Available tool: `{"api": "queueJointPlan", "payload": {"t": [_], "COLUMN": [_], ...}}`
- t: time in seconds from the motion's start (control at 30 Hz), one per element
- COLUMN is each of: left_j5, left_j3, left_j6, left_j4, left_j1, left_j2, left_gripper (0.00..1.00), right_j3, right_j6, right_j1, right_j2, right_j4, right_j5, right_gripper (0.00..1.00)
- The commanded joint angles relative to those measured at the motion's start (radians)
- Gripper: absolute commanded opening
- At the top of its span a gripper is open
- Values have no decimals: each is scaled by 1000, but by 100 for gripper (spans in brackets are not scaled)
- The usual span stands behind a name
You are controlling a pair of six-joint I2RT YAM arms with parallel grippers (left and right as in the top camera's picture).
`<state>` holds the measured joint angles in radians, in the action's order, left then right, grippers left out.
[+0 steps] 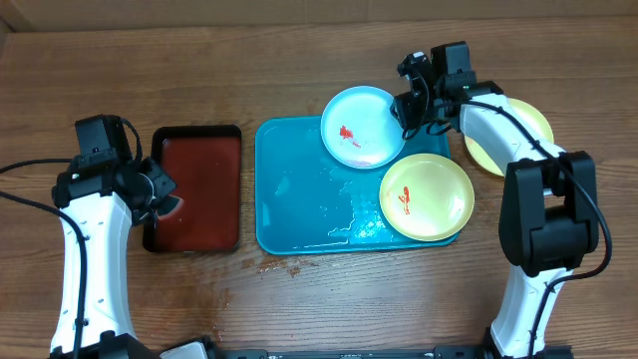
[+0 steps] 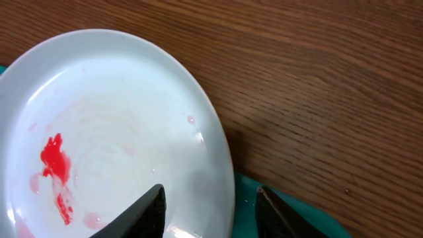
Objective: Clean dirty plates on tray and stack at the side
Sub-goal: 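Move the right gripper to the white plate rim and grasp it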
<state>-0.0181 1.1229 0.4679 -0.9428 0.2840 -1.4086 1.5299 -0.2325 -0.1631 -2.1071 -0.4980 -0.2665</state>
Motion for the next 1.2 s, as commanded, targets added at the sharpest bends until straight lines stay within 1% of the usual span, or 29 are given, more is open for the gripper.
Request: {"api": "queueJointPlan", "payload": {"t": [0.0, 0.3, 0.37, 0.43, 0.5, 0.53, 0.6, 0.67, 0.7, 0.73, 0.9, 1.17], "left_j5": [12, 13, 13, 13, 13, 13, 13, 13, 13, 13, 13, 13], "left_j3": [9, 9, 9, 9, 9, 9, 9, 9, 9, 9, 9, 9], "left_j6": [-8, -8, -8, -8, -8, -8, -8, -8, -8, -8, -8, -8], "left_j4": [6, 9, 9, 9, 9, 9, 9, 9, 9, 9, 9, 9], "left_j1": [5, 5, 5, 5, 5, 5, 5, 5, 5, 5, 5, 5], "left_j2": [-5, -5, -5, -5, -5, -5, -5, -5, -5, -5, -5, -5], "left_gripper": [4, 4, 4, 4, 4, 4, 4, 4, 4, 4, 4, 4], "right_j3": [8, 8, 8, 8, 8, 8, 8, 8, 8, 8, 8, 8], "right_j6": [-11, -11, -11, -9, -6, -6, -6, -7, -8, -8, -12, -47], "right_j1": [-2, -2, -2, -2, -3, -5, -13, -23, -29, -35, -55, -55], "right_j2": [-28, -47, -47, -47, -47, -47, -47, -47, -47, -47, -48, -50], "right_j4": [15, 22, 23, 22, 22, 22, 22, 22, 23, 26, 47, 64], "right_j5": [-16, -23, -24, -24, -24, -24, -24, -23, -21, -6, 94, 109], "right_gripper": [46, 44, 39, 31, 29, 26, 24, 25, 34, 38, 39, 42]}}
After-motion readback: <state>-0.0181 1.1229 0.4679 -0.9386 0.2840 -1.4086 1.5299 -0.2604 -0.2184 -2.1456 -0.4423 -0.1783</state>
